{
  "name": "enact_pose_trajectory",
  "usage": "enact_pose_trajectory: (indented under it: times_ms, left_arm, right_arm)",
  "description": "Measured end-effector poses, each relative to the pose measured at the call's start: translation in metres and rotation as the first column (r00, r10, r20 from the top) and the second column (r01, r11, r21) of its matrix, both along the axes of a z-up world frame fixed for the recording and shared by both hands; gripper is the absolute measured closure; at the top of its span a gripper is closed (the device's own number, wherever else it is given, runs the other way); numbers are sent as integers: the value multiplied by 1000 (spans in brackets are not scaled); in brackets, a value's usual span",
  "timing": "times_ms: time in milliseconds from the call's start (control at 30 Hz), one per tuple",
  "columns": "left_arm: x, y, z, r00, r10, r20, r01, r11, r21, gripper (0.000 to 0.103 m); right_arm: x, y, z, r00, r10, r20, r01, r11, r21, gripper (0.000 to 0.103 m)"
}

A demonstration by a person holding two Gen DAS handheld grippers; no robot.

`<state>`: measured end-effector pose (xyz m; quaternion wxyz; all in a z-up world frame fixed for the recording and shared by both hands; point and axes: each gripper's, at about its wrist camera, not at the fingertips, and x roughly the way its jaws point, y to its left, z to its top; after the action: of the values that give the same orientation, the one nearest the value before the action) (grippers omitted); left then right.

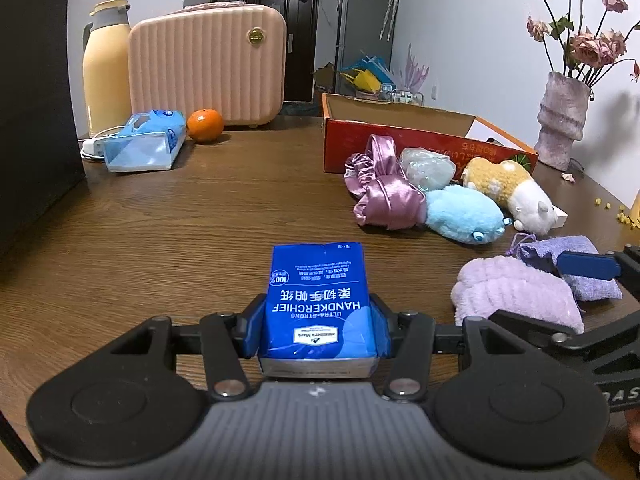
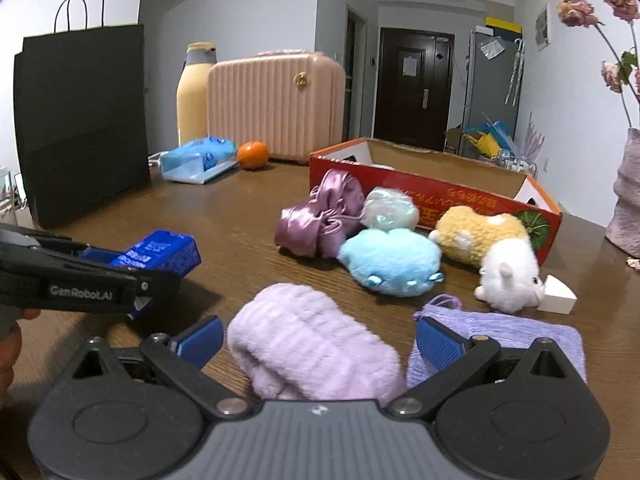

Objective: Organize soft objects
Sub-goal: 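Grasp the lilac fuzzy sock with the right gripper while the left gripper holds the tissue pack, then carry the tissue pack and lilac sock toward the box with both grippers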

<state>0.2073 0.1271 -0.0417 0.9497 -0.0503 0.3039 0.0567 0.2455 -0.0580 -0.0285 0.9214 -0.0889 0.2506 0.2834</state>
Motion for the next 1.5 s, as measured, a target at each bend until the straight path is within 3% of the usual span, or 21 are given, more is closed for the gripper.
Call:
enact_pose_trajectory:
  times_ms: [433,633,767,967,1300,1500]
  left_arm:
    - [-6,12,1,1000,-7,19,8,999,-39,51]
    - [-8,13,2,1000,-7,30,9,998,-54,51]
    - [-8,13,3,999,-9,31,11,999,-52,51]
    - [-8,13,3,1000,-4,23,5,999,-48,51]
    - [-5,9,2,1000,1,18,0,1000,-31,50]
    - [-6,6,6,999,-1,36,2,1000,-26,51]
  right_arm:
    - [22,26,-12,997,-2,-83,-1,999,-32,10]
    - [22,28,-12,997,7,-80,-9,999,-33,23]
    - [21,28,-12,997,23,-80,-25,999,-25,43]
    - [20,25,-10,997,31,-72,-31,1000,0,60]
    - [16,20,-4,998,40,-50,-38,999,33,72]
    - [14,15,3,999,34,-26,-33,998,55,74]
